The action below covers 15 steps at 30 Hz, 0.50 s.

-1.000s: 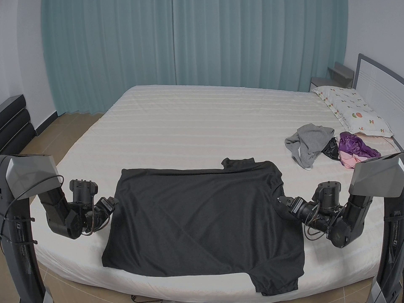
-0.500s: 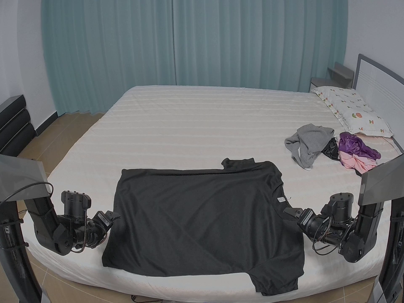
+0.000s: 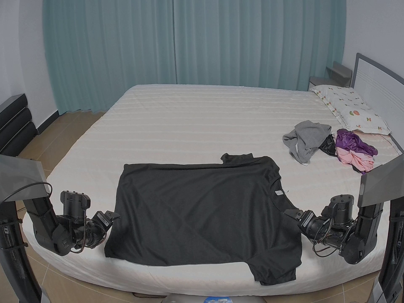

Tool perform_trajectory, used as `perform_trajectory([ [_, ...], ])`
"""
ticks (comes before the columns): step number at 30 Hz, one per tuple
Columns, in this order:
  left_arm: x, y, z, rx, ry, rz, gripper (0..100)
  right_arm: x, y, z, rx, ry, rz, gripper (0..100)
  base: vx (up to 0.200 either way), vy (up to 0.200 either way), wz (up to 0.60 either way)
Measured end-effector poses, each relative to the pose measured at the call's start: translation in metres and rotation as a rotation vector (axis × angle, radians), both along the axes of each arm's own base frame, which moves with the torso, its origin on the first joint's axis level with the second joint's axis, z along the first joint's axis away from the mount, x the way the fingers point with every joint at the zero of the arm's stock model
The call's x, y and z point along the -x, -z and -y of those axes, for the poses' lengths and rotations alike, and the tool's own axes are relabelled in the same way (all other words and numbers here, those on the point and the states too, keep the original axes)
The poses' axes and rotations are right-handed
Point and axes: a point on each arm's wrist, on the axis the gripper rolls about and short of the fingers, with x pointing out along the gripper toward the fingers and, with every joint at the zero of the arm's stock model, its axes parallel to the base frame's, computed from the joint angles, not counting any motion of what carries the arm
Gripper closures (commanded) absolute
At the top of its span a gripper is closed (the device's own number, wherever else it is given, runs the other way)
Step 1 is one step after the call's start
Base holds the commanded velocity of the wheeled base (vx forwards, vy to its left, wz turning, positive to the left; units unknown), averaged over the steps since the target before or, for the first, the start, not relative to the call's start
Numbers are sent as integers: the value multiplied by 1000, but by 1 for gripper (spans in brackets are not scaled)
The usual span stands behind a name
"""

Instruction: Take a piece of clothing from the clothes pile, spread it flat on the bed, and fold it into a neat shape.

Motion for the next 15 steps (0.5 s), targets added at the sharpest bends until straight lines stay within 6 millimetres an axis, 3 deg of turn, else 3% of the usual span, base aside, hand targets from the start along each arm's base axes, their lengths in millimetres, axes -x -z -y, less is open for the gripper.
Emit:
perform_trajectory([
  [15, 0, 0, 0, -3, 0, 0, 0, 1, 2, -1, 4, -3, -8, 0, 0, 0, 0],
])
